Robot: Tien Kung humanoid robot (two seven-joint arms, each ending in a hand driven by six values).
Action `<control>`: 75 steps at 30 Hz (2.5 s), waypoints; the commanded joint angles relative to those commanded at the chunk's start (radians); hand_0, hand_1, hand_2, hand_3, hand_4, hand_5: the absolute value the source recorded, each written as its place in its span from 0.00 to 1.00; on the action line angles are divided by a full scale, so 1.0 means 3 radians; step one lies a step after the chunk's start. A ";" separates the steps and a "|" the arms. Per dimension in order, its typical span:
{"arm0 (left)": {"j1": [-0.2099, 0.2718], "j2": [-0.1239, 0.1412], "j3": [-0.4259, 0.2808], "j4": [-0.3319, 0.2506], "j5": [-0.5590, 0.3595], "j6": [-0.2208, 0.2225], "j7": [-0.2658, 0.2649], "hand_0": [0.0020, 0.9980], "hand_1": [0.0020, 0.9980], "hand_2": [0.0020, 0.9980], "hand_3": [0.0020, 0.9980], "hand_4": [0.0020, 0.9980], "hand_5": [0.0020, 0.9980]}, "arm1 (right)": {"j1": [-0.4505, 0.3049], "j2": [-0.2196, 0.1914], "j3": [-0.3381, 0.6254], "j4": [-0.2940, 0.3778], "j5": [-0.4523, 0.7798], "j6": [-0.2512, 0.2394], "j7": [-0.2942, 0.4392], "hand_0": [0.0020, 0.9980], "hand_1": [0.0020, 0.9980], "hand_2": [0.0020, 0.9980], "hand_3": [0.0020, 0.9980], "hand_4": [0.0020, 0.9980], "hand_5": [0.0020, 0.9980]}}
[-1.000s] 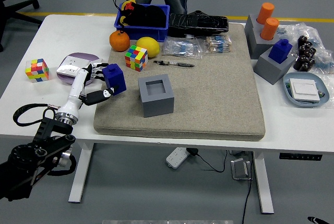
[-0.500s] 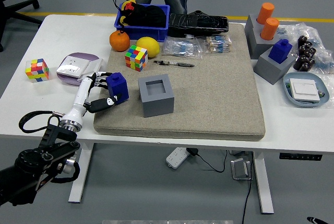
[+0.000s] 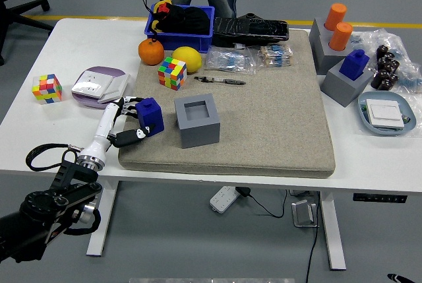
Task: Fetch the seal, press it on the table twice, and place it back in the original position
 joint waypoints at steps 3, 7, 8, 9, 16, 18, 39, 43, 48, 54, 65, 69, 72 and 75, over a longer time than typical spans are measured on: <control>-0.0007 0.0009 0.0003 0.0005 0.0007 -0.0003 0.0000 0.76 0.45 0.39 0.69 0.67 0.00 | 0.0001 0.0000 0.0008 0.0000 -0.0004 -0.0002 0.0001 0.85 0.77 0.71 0.74 0.79 0.56; -0.0009 0.0028 -0.0031 -0.0022 0.0031 -0.0001 0.0000 0.76 0.45 0.39 0.69 0.67 0.00 | 0.0000 0.0000 0.0011 -0.0002 -0.0002 -0.0001 0.0001 0.85 0.77 0.71 0.74 0.79 0.56; -0.0011 0.0039 -0.0069 -0.0049 0.0057 0.0001 0.0000 0.76 0.45 0.39 0.69 0.67 0.00 | -0.0001 0.0000 0.0014 -0.0001 -0.0003 -0.0001 0.0001 0.85 0.77 0.71 0.74 0.79 0.56; -0.0014 0.0048 -0.0100 -0.0070 0.0077 0.0005 0.0000 0.76 0.45 0.39 0.69 0.67 0.00 | -0.0001 -0.0001 0.0016 -0.0002 -0.0004 -0.0001 0.0001 0.85 0.77 0.71 0.74 0.79 0.56; -0.0103 0.0213 -0.0554 -0.0412 0.0425 0.0018 0.0000 0.75 0.45 0.38 0.68 0.67 0.00 | 0.0003 -0.0010 0.0035 0.0000 -0.0018 -0.0005 0.0000 0.85 0.77 0.71 0.74 0.79 0.56; -0.0132 0.0257 -0.0669 -0.0520 0.0529 0.0013 0.0000 0.75 0.45 0.38 0.68 0.67 0.00 | 0.0002 -0.0012 0.0038 -0.0001 -0.0019 -0.0005 0.0000 0.85 0.77 0.71 0.74 0.79 0.56; -0.0349 0.0231 -0.0332 -0.0997 0.0849 -0.0259 0.0401 0.75 0.46 0.39 0.68 0.68 0.00 | 0.0016 -0.0021 -0.0009 -0.0001 0.0009 -0.0003 -0.0003 0.85 0.77 0.71 0.74 0.79 0.56; -0.0395 0.0218 -0.0210 -0.0967 0.0851 -0.0286 0.0440 0.75 0.46 0.39 0.69 0.68 0.00 | 0.0017 -0.0018 -0.0023 0.0000 0.0016 -0.0002 -0.0001 0.85 0.77 0.71 0.74 0.79 0.56; -0.0423 0.0201 -0.0116 -0.0928 0.0838 -0.0285 0.0448 0.75 0.46 0.38 0.69 0.68 0.00 | 0.0017 -0.0023 -0.0041 -0.0001 0.0022 -0.0003 -0.0001 0.85 0.77 0.71 0.74 0.79 0.56; -0.0472 0.0177 -0.0046 -0.0865 0.0803 -0.0283 0.0442 0.75 0.46 0.39 0.69 0.68 0.00 | 0.0022 -0.0026 -0.0047 -0.0002 0.0026 -0.0003 -0.0001 0.85 0.77 0.71 0.74 0.79 0.56; -0.0506 0.0130 0.0055 -0.0796 0.0759 -0.0275 0.0437 0.76 0.46 0.39 0.69 0.69 0.00 | 0.0017 -0.0022 -0.0041 -0.0002 0.0028 0.0000 0.0001 0.85 0.77 0.71 0.74 0.79 0.56; -0.0522 0.0106 0.0076 -0.0759 0.0735 -0.0270 0.0432 0.76 0.46 0.39 0.69 0.69 0.00 | 0.0018 -0.0021 -0.0036 -0.0002 0.0027 -0.0001 0.0003 0.85 0.77 0.71 0.74 0.79 0.56; -0.0537 0.0087 0.0086 -0.0733 0.0722 -0.0267 0.0428 0.77 0.46 0.39 0.69 0.69 0.00 | 0.0020 -0.0023 -0.0036 -0.0001 0.0026 -0.0002 0.0003 0.85 0.77 0.71 0.74 0.79 0.56; -0.0552 0.0072 0.0086 -0.0705 0.0711 -0.0265 0.0426 0.77 0.46 0.39 0.69 0.69 0.00 | 0.0022 -0.0023 -0.0041 -0.0002 0.0026 -0.0001 0.0003 0.85 0.77 0.71 0.74 0.79 0.56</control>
